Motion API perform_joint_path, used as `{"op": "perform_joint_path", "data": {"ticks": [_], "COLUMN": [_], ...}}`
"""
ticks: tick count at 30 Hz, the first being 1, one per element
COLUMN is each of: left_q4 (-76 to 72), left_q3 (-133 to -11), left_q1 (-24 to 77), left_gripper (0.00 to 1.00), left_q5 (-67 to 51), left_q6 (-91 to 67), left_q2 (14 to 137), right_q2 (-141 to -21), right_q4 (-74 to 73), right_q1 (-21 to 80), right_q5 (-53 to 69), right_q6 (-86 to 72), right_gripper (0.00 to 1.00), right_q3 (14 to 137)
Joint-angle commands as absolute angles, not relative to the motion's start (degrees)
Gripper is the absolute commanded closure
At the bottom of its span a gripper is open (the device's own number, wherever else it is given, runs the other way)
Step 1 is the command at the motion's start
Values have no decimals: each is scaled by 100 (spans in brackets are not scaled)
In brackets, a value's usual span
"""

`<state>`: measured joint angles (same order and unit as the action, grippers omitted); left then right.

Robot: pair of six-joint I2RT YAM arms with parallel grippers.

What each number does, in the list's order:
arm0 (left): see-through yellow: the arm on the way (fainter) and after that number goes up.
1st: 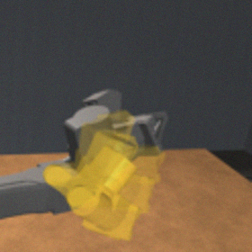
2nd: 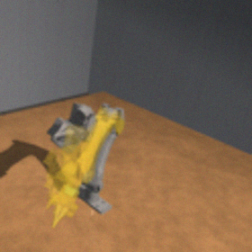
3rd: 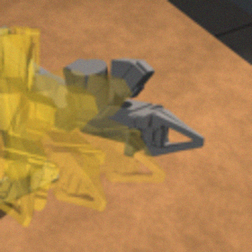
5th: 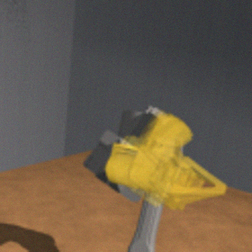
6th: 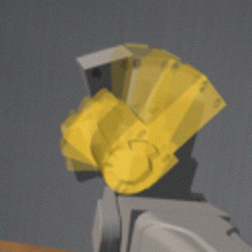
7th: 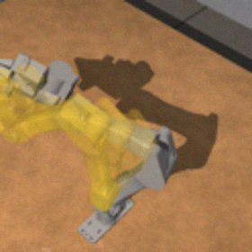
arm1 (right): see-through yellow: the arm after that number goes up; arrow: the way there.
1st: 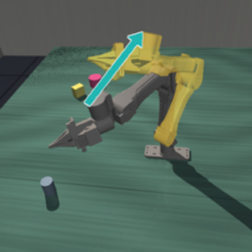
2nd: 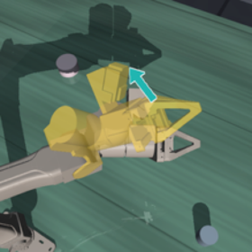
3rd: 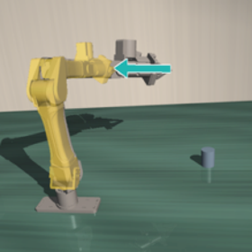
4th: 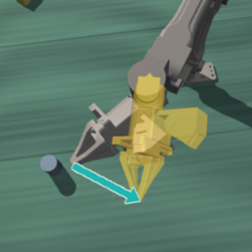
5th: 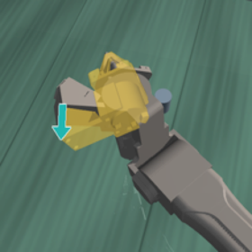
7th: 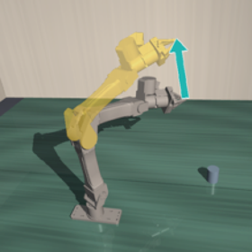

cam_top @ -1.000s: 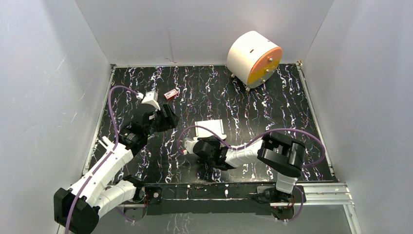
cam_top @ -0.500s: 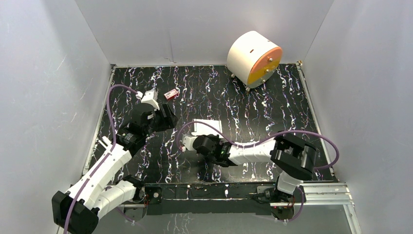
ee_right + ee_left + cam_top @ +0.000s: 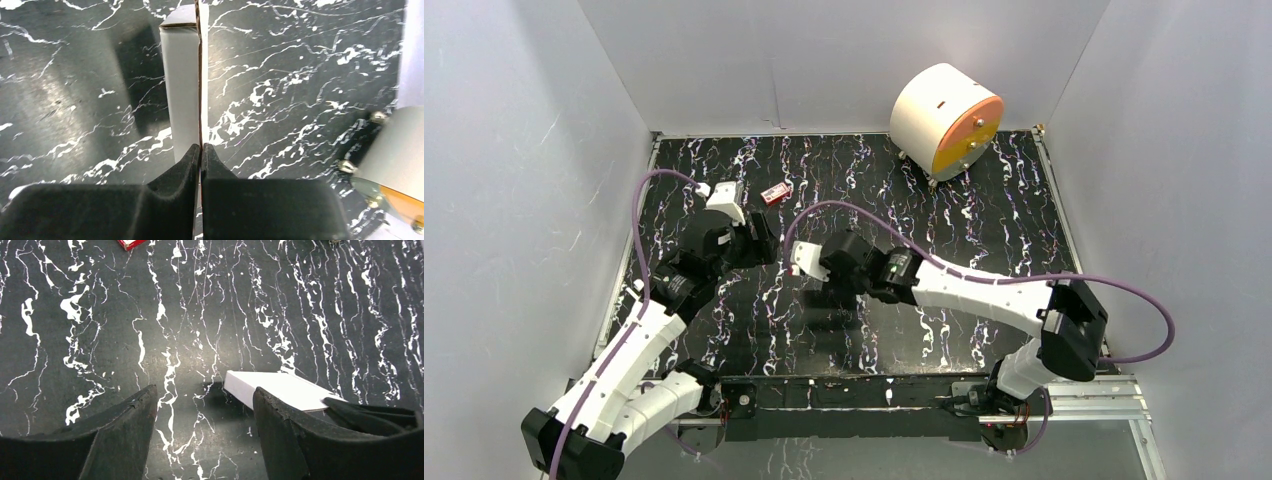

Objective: Fold the paper box

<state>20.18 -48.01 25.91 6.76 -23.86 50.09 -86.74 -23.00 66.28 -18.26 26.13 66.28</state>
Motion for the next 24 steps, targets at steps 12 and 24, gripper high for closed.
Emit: {"op": "perform_joint_path", "data": {"ticks": [12,24], "left_q4": [2040,560], "left_q3": [-4507,-3820], "left_q1": [2534,2522], "left_gripper": [33,37], "left_q5": [-157,-1047], "left_q6": [-1743,-2663], "left_q2": [5388,5579], "right_q2": [-9420,-9271], "right_q4": [-4042,-3190], "right_q1": [5262,5247], "right_q5": [778,265], "right_q6": [2547,2722], "right_gripper": [100,100], "right_q3": [7600,7095]}}
